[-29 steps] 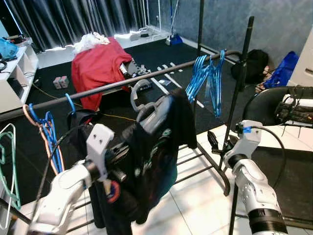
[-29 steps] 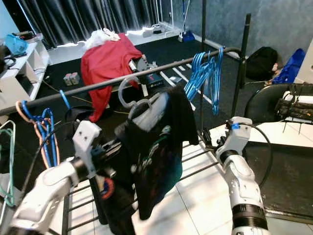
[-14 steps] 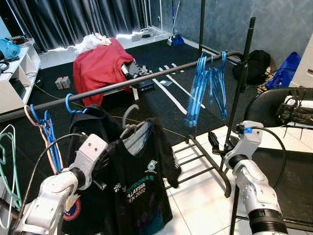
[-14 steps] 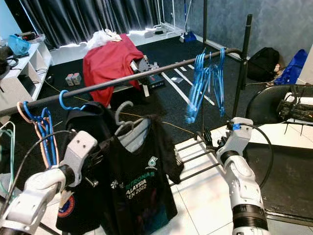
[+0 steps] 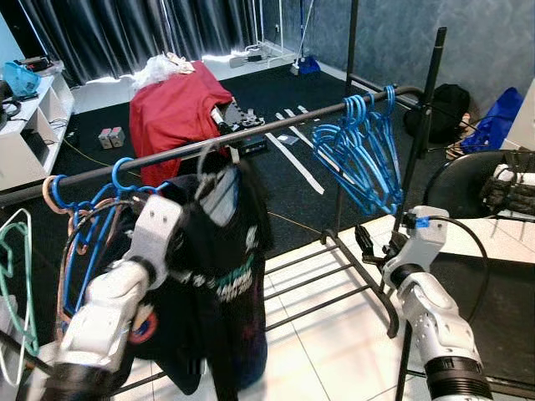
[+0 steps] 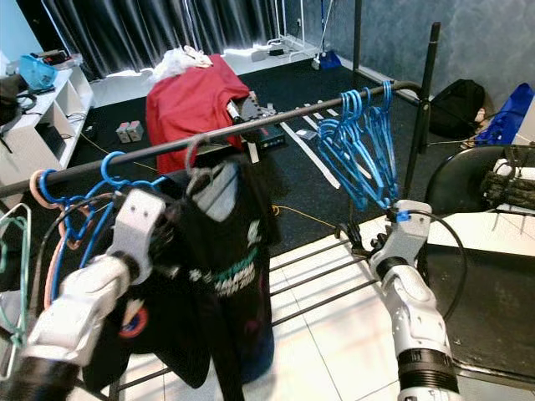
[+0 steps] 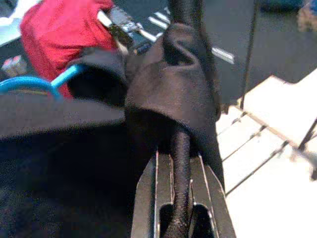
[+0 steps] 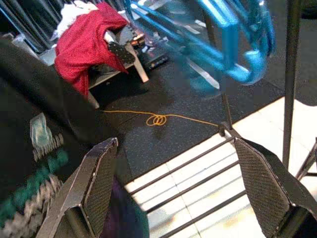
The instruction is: Hang hanger
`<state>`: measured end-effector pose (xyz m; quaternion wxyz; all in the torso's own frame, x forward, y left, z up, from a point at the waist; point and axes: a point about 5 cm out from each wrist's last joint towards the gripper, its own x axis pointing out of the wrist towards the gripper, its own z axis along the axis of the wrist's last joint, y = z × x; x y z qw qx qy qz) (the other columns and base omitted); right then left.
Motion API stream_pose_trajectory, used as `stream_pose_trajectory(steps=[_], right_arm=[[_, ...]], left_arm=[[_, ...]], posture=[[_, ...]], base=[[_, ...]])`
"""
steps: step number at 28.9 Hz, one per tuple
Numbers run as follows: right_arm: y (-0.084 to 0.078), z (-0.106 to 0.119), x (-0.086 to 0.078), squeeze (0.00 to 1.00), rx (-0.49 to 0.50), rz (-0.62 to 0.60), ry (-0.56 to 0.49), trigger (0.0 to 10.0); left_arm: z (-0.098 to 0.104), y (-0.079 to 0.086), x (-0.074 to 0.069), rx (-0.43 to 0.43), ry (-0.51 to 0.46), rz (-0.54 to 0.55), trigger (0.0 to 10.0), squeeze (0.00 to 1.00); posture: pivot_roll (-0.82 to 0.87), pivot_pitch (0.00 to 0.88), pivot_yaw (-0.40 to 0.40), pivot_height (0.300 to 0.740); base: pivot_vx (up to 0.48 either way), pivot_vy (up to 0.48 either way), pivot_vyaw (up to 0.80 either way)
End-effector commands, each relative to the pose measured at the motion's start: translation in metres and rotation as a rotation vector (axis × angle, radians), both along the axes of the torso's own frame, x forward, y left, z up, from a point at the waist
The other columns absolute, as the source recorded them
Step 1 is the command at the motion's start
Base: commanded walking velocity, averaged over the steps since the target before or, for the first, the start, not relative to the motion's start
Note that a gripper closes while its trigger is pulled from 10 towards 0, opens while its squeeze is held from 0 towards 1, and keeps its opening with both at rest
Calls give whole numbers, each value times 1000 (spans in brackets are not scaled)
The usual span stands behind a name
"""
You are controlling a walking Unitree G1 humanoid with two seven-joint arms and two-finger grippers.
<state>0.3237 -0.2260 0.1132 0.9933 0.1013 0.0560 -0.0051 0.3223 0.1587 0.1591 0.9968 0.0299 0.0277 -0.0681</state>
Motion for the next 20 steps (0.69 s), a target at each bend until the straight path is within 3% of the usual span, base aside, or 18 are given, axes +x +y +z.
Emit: stream_pose_trajectory(steps=[1, 4, 10, 11, 13, 15, 17, 20], right_arm=[[5, -3, 0, 0, 12, 11, 10, 10000], [6, -3, 0, 0, 15, 9, 8, 10000], [6, -2, 0, 0, 20, 4, 5, 10000], [6, -2, 0, 0, 20, 4, 5, 10000], [6, -2, -1, 0, 20, 4, 3, 10000], [6, -2, -1, 0, 20, 4, 3, 10000], [6, -1, -1, 0, 19, 2, 3, 10000], [6, -1, -1, 0, 19, 2, 3, 10000]], left_arm=[[6, -5, 5, -67, -2, 57, 10000, 0], [-2, -12, 6, -100, 61, 87, 10000, 0], [-25, -11, 3, -127, 229, 185, 10000, 0], [-25, -11, 3, -127, 229, 185, 10000, 0], [-30, -7, 2, -188, 265, 288, 10000, 0], [-30, -7, 2, -188, 265, 288, 10000, 0], [-28, -5, 5, -279, 246, 365, 10000, 0], [-27, -4, 7, -293, 242, 392, 10000, 0]], posture=[[-136, 0, 105, 740], [-136, 0, 111, 740], [-133, 3, 112, 740], [-133, 3, 112, 740], [-136, 7, 114, 740], [-136, 7, 114, 740], [-138, 7, 112, 740], [-136, 7, 111, 740]], base=[[0, 0, 0], [0, 0, 0], [0, 0, 0], [0, 0, 0], [0, 0, 0], [0, 0, 0], [0, 0, 0], [0, 0, 0]])
